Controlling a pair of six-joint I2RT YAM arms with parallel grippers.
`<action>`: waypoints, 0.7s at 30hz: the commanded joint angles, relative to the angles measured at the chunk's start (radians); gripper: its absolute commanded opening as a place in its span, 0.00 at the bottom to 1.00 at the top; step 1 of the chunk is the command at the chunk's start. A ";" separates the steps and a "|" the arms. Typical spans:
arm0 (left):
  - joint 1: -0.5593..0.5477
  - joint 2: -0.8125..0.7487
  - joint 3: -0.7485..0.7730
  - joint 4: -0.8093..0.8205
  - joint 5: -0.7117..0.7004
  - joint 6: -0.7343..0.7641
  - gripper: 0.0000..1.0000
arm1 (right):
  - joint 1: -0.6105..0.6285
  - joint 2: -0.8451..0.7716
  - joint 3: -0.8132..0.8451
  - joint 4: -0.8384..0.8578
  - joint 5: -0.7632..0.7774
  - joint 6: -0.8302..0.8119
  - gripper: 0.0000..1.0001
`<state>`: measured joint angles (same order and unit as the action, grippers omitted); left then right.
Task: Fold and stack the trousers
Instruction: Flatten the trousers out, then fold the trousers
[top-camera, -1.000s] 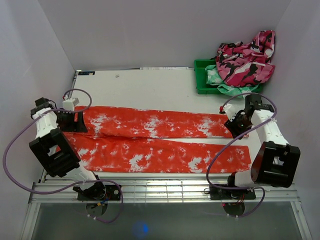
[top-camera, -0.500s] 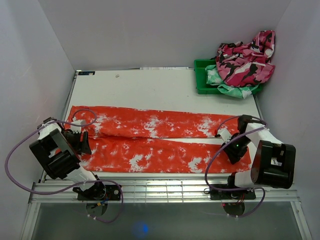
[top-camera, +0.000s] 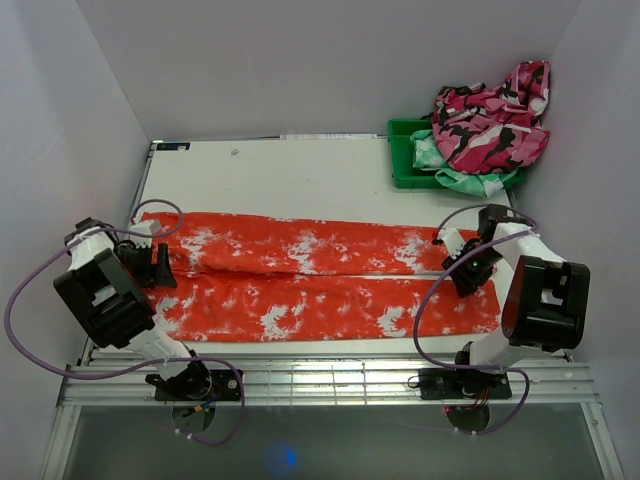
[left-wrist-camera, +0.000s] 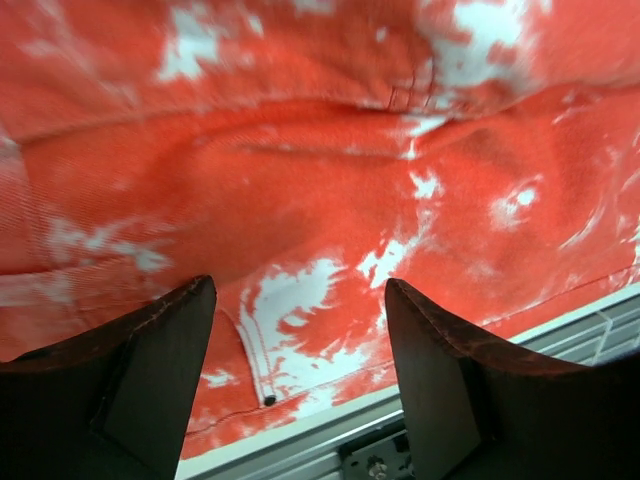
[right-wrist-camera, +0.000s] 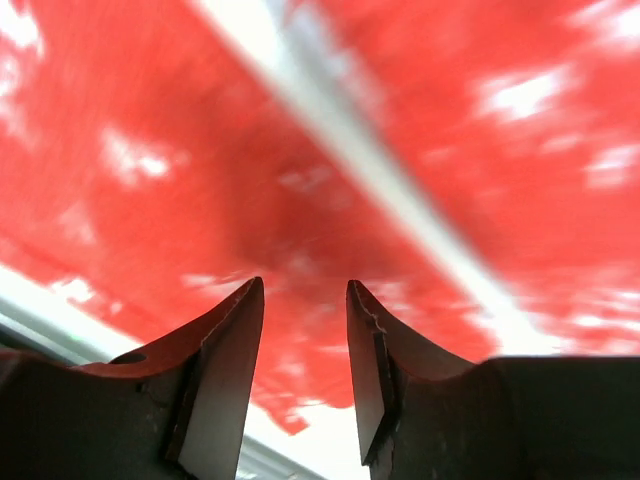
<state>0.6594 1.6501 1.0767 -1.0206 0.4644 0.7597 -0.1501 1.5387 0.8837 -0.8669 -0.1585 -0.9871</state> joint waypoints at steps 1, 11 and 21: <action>0.003 -0.059 0.078 -0.025 0.109 0.021 0.84 | -0.002 -0.054 0.089 0.076 -0.082 -0.028 0.46; 0.003 -0.184 0.388 0.168 0.293 -0.144 0.98 | -0.045 -0.180 0.386 0.130 -0.393 0.028 0.90; -0.012 0.057 0.620 0.397 0.407 -0.258 0.91 | -0.066 0.252 0.875 -0.274 -0.463 -0.221 0.97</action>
<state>0.6533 1.5951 1.5703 -0.6636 0.8303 0.5159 -0.2035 1.5848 1.5772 -0.9211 -0.6170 -1.0874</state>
